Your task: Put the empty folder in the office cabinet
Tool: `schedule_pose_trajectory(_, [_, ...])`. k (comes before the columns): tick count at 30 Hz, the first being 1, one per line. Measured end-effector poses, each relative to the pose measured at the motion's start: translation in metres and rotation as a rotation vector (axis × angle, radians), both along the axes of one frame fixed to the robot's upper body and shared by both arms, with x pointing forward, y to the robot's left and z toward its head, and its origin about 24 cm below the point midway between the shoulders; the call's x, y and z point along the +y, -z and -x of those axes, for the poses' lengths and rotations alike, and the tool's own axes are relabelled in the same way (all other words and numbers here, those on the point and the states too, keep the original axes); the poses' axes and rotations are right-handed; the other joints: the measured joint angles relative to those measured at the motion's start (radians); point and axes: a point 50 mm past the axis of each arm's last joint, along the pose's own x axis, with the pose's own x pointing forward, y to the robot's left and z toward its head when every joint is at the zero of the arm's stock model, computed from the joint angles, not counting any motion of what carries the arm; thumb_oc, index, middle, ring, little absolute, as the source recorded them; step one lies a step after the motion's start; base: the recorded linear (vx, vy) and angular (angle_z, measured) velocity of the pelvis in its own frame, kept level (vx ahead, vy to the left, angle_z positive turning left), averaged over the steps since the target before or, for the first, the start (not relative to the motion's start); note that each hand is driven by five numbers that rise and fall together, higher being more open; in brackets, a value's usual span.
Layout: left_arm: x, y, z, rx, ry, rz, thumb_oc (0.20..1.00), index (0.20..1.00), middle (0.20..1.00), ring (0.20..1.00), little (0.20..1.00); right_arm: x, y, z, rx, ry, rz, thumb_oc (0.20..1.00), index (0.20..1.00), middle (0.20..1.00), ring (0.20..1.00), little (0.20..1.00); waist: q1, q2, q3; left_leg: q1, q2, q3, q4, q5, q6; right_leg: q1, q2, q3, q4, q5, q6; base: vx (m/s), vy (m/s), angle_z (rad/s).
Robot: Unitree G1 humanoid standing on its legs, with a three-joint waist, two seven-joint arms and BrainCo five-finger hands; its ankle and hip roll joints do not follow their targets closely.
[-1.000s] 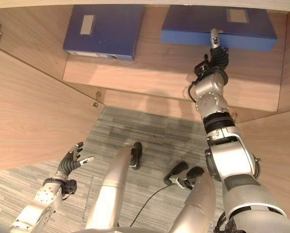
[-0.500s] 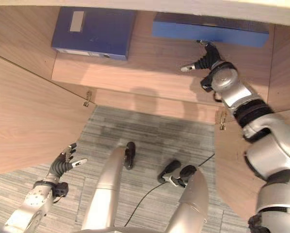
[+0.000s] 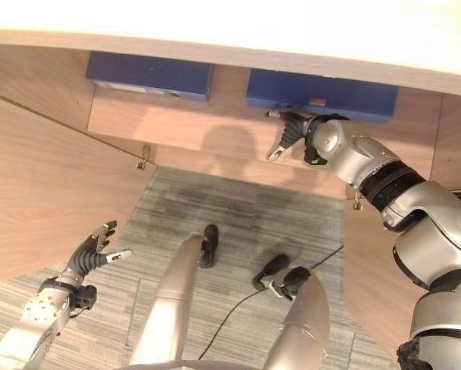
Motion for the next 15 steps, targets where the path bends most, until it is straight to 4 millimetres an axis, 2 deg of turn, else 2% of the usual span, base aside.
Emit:
schedule_pose_trajectory(2, [0.0, -0.011, -0.011, -0.043, 0.019, -0.03, 1.0, 1.0, 1.0, 1.0, 1.0, 0.053, 0.028, 0.033, 0.134, -0.275, 0.056, 1.0, 1.0, 1.0, 1.0, 1.0, -0.003, 0.0, 0.0, 0.017, 0.0, 0.001, -0.056, 0.025, -0.006, 0.014, 0.012, -0.016, -0.048, 0.019, -0.001, -0.01, -0.017, 0.0])
schedule_pose_trajectory(4, [-0.003, -0.017, -0.014, -0.066, 0.042, -0.053, 1.0, 1.0, 1.0, 1.0, 1.0, 0.078, 0.044, 0.058, 0.222, -0.42, 0.057, 1.0, 1.0, 1.0, 1.0, 1.0, 0.001, -0.001, 0.002, 0.02, 0.0, 0.0, -0.086, 0.038, -0.01, 0.017, 0.022, -0.024, -0.075, 0.029, -0.002, -0.03, -0.042, -0.01])
schedule_pose_trajectory(6, [-0.003, -0.026, -0.017, -0.099, 0.057, -0.083, 1.0, 1.0, 1.0, 1.0, 1.0, 0.1, 0.041, 0.083, 0.245, -0.573, 0.06, 1.0, 1.0, 1.0, 1.0, 1.0, -0.002, -0.014, 0.025, 0.021, 0.001, -0.002, -0.108, 0.051, -0.013, 0.016, 0.028, -0.031, -0.095, 0.037, -0.004, -0.04, -0.02, 0.01])
schedule_pose_trajectory(8, [-0.001, -0.028, -0.019, -0.093, 0.043, -0.092, 1.0, 1.0, 1.0, 1.0, 1.0, 0.096, 0.034, 0.076, 0.226, -0.537, 0.05, 1.0, 1.0, 1.0, 1.0, 1.0, -0.003, -0.028, 0.049, 0.019, 0.001, -0.002, -0.109, 0.052, -0.014, 0.014, 0.028, -0.031, -0.097, 0.039, -0.005, -0.04, 0.006, 0.0])
schedule_pose_trajectory(10, [0.001, -0.029, -0.019, -0.096, 0.034, -0.095, 1.0, 1.0, 1.0, 1.0, 1.0, 0.094, 0.026, 0.074, 0.194, -0.529, 0.033, 1.0, 1.0, 1.0, 1.0, 1.0, -0.011, -0.024, 0.067, 0.02, 0.001, 0.003, -0.119, 0.057, -0.011, 0.014, 0.03, -0.031, -0.111, 0.051, -0.002, -0.06, -0.01, -0.06])
schedule_pose_trajectory(12, [0.004, -0.037, -0.02, -0.123, 0.028, -0.105, 1.0, 1.0, 1.0, 1.0, 1.0, 0.1, 0.023, 0.074, 0.183, -0.543, 0.023, 1.0, 1.0, 1.0, 1.0, 1.0, -0.001, -0.022, 0.069, 0.033, 0.002, 0.017, -0.175, 0.084, -0.007, 0.015, 0.046, -0.031, -0.167, 0.086, 0.002, -0.09, -0.026, -0.13])
schedule_pose_trajectory(13, [0.005, -0.038, -0.021, -0.121, 0.026, -0.109, 1.0, 1.0, 1.0, 1.0, 1.0, 0.108, 0.024, 0.071, 0.182, -0.55, 0.006, 1.0, 1.0, 1.0, 1.0, 1.0, 0.002, -0.022, 0.099, 0.077, 0.002, 0.028, -0.237, 0.115, -0.008, 0.043, 0.061, -0.031, -0.221, 0.115, 0.005, -0.1, -0.024, -0.15])
schedule_pose_trajectory(15, [0.006, -0.034, -0.024, -0.109, 0.019, -0.103, 1.0, 1.0, 1.0, 1.0, 1.0, 0.112, 0.037, 0.057, 0.183, -0.495, 0.024, 1.0, 1.0, 1.0, 1.0, 1.0, 0.001, -0.022, 0.115, 0.137, 0.002, 0.037, -0.337, 0.164, -0.01, 0.088, 0.089, -0.043, -0.312, 0.16, 0.01, -0.05, -0.017, -0.11])
